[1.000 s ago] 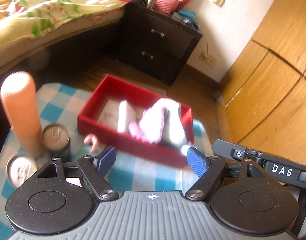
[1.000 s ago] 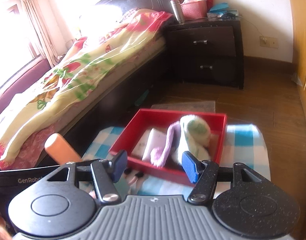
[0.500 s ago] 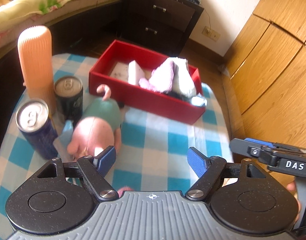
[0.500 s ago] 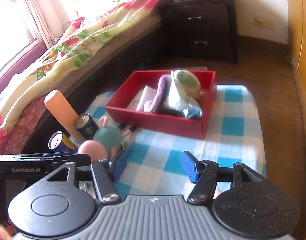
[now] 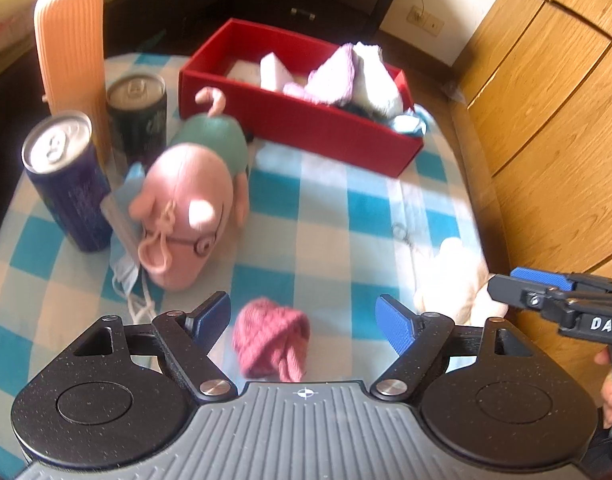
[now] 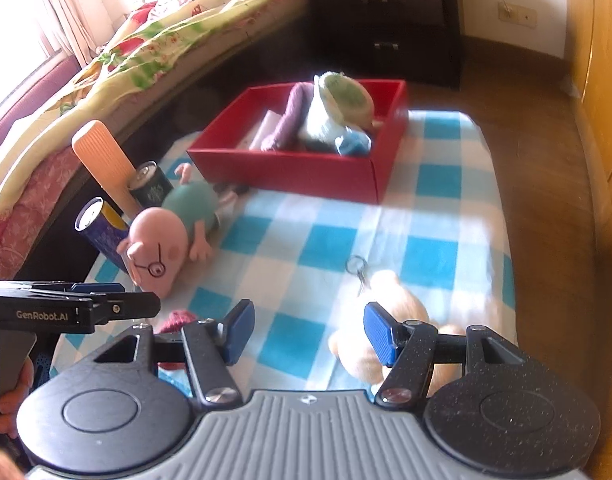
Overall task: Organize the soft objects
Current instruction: 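Move the left tool to the pink knit sock while the right tool approaches the cream teddy bear, then close the left tool on the pink knit sock while the right tool grasps the teddy bear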
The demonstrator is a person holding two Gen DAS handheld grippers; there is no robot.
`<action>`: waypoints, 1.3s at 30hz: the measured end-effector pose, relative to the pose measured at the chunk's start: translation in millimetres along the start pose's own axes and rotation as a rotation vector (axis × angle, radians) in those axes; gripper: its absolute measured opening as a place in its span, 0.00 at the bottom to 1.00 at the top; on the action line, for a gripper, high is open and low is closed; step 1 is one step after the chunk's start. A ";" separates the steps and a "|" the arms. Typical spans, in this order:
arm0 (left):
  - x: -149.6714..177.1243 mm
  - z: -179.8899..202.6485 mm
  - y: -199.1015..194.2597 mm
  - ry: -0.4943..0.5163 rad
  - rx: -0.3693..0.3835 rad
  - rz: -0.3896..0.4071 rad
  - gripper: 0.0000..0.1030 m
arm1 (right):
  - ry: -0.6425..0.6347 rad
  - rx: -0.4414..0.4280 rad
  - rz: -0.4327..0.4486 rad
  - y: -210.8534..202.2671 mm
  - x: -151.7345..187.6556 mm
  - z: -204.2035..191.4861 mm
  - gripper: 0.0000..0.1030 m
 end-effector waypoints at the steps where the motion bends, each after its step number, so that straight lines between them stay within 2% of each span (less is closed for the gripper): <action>1: 2.0 0.2 1.4 0.000 0.004 -0.007 0.76 | 0.004 0.000 -0.001 -0.8 1.5 1.6 0.37; 8: 10.9 -1.6 7.3 -0.002 -0.002 -0.041 0.76 | 0.004 0.004 -0.019 -2.0 12.2 5.6 0.37; 16: 15.2 -9.3 15.2 -0.028 0.000 -0.071 0.78 | 0.035 0.046 -0.040 7.1 9.9 23.6 0.38; 20: 18.0 -19.5 19.0 -0.075 0.030 -0.085 0.79 | 0.029 0.060 -0.061 14.3 10.2 27.6 0.39; 23: 20.2 -22.8 26.7 -0.109 0.056 -0.097 0.79 | 0.008 0.095 -0.054 19.8 7.6 28.2 0.45; 31: 14.3 -1.1 50.2 -0.048 0.063 -0.135 0.79 | -0.019 0.156 -0.062 44.6 -2.7 29.0 0.51; 33: 13.8 5.4 56.1 -0.024 0.045 -0.140 0.79 | -0.019 0.159 -0.064 48.7 -3.7 29.8 0.55; 39: 15.9 19.1 68.0 0.027 -0.003 -0.150 0.79 | -0.025 0.190 -0.066 60.3 -6.7 36.3 0.59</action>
Point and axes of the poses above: each gripper's, at about its wrist camera, not at the fingertips, and y roughly the way its jaws point, z to its right, x to its underside, the point moved 1 cm from there along y, roughly the way its jaws point, and after that the axes turned 15 degrees about y, right-handed, at the moved point
